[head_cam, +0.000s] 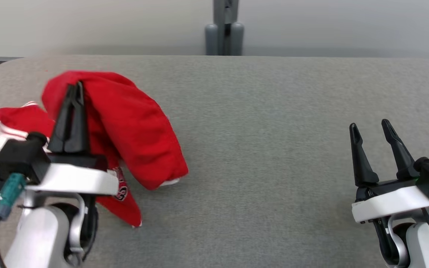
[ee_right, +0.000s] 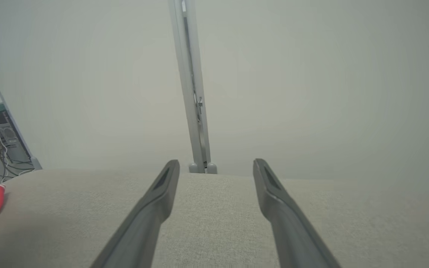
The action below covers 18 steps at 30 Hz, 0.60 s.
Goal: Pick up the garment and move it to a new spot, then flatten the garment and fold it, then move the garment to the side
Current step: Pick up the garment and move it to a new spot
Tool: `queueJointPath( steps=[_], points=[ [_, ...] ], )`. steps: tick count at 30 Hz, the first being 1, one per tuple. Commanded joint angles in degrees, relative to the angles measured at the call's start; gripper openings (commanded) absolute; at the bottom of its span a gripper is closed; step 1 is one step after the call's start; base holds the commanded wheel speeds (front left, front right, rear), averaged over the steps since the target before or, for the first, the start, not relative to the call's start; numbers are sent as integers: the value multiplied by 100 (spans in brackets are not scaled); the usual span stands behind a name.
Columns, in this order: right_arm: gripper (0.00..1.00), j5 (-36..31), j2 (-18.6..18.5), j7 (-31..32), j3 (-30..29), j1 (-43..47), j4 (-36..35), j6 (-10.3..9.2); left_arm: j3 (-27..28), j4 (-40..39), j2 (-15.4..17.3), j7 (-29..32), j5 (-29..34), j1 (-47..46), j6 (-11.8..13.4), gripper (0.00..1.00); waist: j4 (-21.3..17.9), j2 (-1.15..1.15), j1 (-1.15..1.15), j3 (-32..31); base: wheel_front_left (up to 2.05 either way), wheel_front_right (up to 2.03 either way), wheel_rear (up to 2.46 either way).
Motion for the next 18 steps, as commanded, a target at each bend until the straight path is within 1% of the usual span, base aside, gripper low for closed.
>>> queueJointPath(
  steps=[1, 2, 4, 6, 8, 13, 18],
  points=[
    [100, 47, -30, -59, -14, -74, 4, 12, -37, -135, -21, 56, -9, 122, 49, 0, -337, 0, 0, 163, 0, 0, 0],
    [100, 79, -31, -84, 18, -106, 22, 13, -47, -192, -5, 94, 23, 182, 84, 0, -470, 0, 0, 200, 0, 0, 0],
    [100, 130, -30, -129, 40, -98, 59, 13, -173, -225, -69, 185, -18, 257, 41, 0, -702, 0, 0, 264, 0, 0, 0],
    [100, 195, -30, -183, 76, -127, 93, 13, -276, -133, -75, 247, 18, 166, -7, 0, -943, 0, 0, 355, 0, 0, 0],
    [100, 226, -29, -244, 101, -180, 121, 13, -419, 25, -153, 327, -8, 6, -86, 0, -1182, 0, 0, 463, 0, 0, 0],
    [100, 383, -27, -395, 188, -223, 260, 12, -805, 629, -290, 525, -14, -382, -374, 0, -1754, 0, 0, 728, 0, 0, 0],
    [100, 503, -25, -532, 207, -279, 400, 13, -1260, 1274, -521, 627, 78, -861, -677, 0, -2113, 0, 0, 968, 0, 0, 0]
  ],
)
